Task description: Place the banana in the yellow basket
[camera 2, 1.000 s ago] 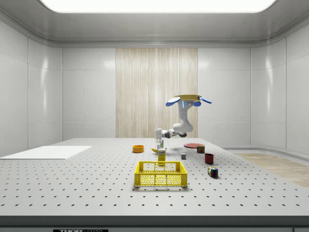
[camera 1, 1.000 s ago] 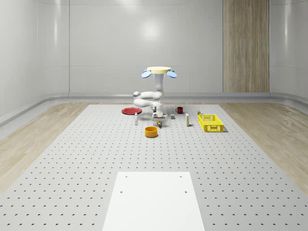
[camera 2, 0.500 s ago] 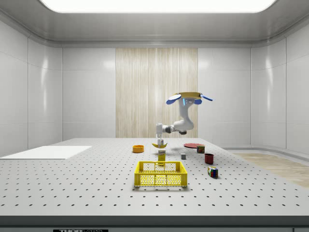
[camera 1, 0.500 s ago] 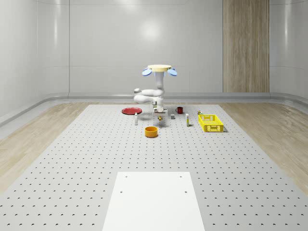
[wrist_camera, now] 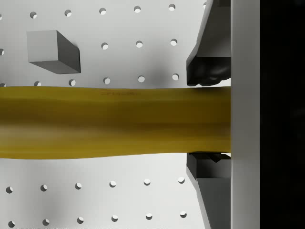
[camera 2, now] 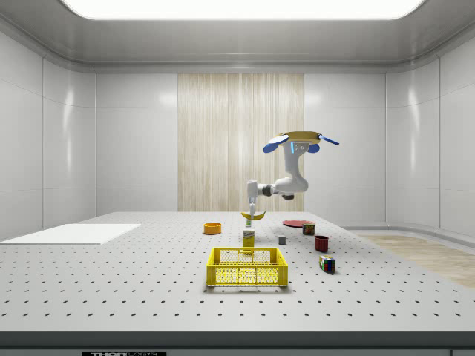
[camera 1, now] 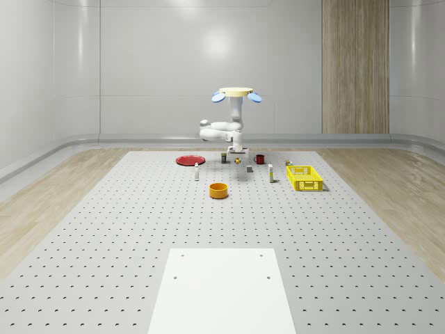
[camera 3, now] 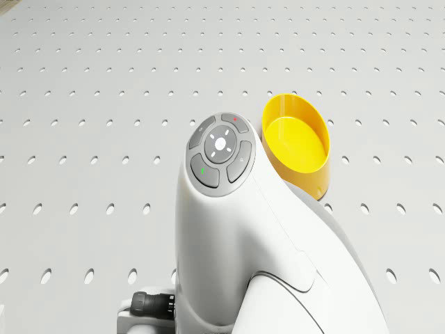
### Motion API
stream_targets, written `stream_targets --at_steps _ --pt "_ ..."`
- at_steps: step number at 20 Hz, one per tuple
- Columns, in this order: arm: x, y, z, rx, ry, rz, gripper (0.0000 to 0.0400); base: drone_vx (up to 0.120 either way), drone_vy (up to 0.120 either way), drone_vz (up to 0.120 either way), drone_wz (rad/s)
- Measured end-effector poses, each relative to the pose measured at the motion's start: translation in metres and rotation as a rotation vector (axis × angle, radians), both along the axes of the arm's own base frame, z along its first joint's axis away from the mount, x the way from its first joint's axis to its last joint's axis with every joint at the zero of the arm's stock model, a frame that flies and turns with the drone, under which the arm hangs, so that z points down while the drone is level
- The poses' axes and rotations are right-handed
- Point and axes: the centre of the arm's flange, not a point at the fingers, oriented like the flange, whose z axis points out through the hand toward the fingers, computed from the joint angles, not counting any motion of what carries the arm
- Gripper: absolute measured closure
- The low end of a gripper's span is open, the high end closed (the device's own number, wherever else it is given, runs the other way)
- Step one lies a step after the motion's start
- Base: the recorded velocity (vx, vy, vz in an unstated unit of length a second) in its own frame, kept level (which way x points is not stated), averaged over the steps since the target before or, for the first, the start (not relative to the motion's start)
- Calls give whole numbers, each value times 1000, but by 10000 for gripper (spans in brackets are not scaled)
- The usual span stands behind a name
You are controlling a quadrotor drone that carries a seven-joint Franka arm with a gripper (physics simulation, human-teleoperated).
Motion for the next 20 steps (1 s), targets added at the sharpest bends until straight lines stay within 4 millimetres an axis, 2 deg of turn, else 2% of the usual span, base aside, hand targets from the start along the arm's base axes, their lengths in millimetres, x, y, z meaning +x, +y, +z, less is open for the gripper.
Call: stream_targets --at_steps 5,13,20 --pt "0 0 -1 0 0 -2 211 0 120 8 0" --pt "0 0 -1 0 0 -5 211 0 120 120 0" --pt "0 0 -1 0 0 -6 211 0 120 0 0"
